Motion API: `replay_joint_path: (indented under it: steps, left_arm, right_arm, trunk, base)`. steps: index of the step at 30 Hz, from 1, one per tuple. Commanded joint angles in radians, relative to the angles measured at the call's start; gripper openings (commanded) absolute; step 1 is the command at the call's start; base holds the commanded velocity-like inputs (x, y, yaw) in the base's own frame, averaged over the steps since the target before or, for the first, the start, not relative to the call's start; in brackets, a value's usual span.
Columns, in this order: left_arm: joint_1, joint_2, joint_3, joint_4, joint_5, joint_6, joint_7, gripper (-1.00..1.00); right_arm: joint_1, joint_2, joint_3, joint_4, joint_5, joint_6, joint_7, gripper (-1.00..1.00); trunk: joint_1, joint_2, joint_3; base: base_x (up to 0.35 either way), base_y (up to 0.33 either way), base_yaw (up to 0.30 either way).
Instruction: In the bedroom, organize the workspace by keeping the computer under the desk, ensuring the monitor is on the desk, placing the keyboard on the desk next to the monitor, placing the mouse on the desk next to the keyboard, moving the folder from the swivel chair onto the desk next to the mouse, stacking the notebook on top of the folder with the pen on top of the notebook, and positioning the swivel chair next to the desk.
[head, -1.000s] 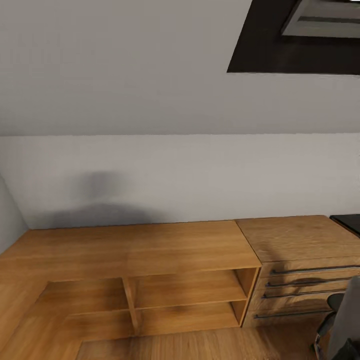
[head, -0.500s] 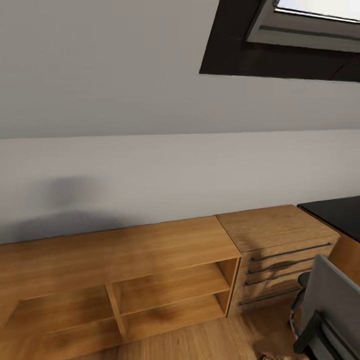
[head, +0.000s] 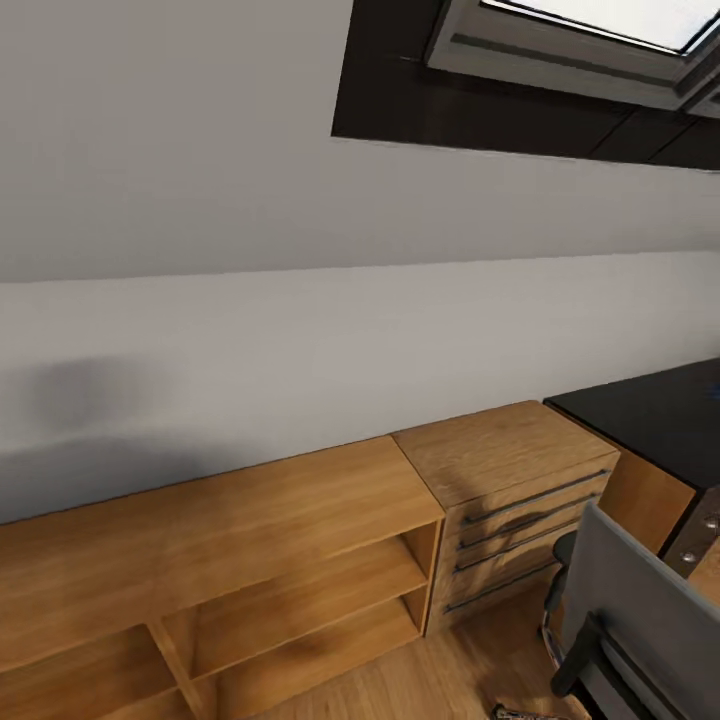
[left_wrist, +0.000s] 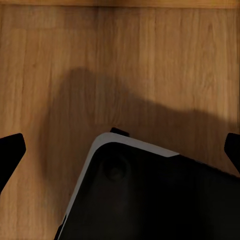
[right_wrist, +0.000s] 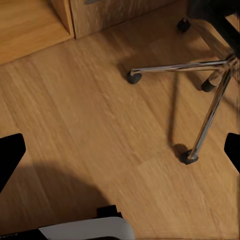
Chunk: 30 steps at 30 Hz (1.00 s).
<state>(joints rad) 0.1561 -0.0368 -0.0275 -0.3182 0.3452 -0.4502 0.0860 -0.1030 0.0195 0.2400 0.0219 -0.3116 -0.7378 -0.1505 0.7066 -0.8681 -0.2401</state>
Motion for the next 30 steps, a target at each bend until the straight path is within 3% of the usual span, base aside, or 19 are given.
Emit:
replay_joint_path:
  steps: [1, 30]
  left_arm:
    - [0.0, 0.0, -0.003, -0.002, -0.002, -0.001, 0.008, 1.0]
    - [0.0, 0.002, -0.003, -0.002, 0.0, -0.001, 0.008, 1.0]
  right_arm:
    - [-0.001, 0.0, 0.009, 0.002, -0.003, -0.003, -0.006, 1.0]
    - [-0.001, 0.0, 0.009, 0.002, -0.003, -0.003, -0.006, 1.0]
  trunk:
    - [0.0, -0.001, -0.002]
    - [0.0, -0.001, -0.012]
  base:
    - [0.005, 0.0, -0.281]
    - [0.001, 0.0, -0.281]
